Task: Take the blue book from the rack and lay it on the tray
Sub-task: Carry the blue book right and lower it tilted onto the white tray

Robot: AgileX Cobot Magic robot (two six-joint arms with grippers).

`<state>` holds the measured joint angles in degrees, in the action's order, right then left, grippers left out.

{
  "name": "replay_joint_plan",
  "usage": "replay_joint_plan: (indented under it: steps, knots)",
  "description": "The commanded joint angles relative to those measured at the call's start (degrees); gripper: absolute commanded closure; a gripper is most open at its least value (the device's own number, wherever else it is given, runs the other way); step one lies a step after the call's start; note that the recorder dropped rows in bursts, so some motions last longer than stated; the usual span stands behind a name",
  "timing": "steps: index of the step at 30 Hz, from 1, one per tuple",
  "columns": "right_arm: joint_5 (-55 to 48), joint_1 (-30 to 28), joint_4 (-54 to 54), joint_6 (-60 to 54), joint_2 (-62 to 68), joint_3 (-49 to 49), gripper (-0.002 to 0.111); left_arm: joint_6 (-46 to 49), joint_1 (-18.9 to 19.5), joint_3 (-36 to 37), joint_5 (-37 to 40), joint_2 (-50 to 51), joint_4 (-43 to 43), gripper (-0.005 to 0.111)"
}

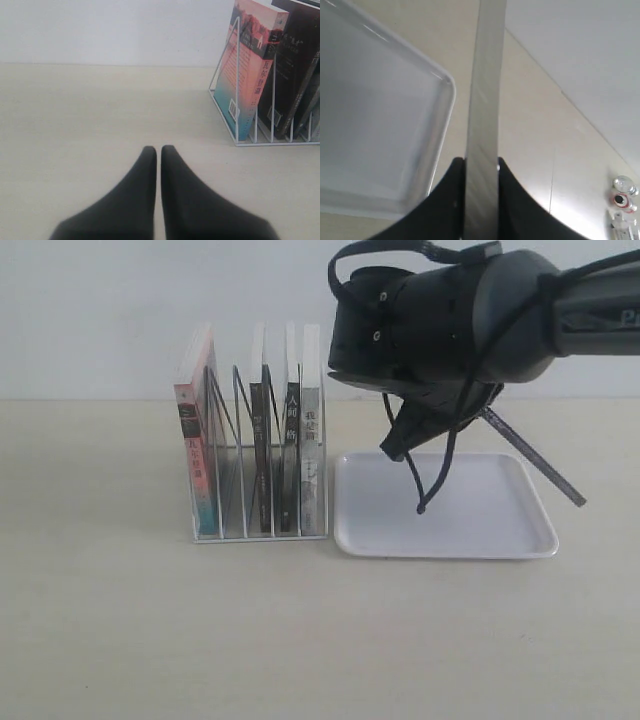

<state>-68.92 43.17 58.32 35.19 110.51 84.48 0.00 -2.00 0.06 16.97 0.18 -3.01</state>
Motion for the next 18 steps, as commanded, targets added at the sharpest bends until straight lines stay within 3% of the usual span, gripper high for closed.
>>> replay_joint_plan:
  steps: [1,6,18]
  knots:
    - [4.59,-0.38,0.61,2.02,-0.79,0.18,0.108,0.0,0.11,-0.06,-0.46,-0.18,-0.22,0.103]
    - [9.19,-0.38,0.02,3.39,-0.68,0.18,0.108,0.0,0.11,-0.06,-0.46,-0.18,-0.22,0.103]
    - [6.79,-1.39,-4.26,3.49,-0.68,0.18,0.108,0.0,0.11,-0.06,-0.46,-0.18,-0.22,0.103]
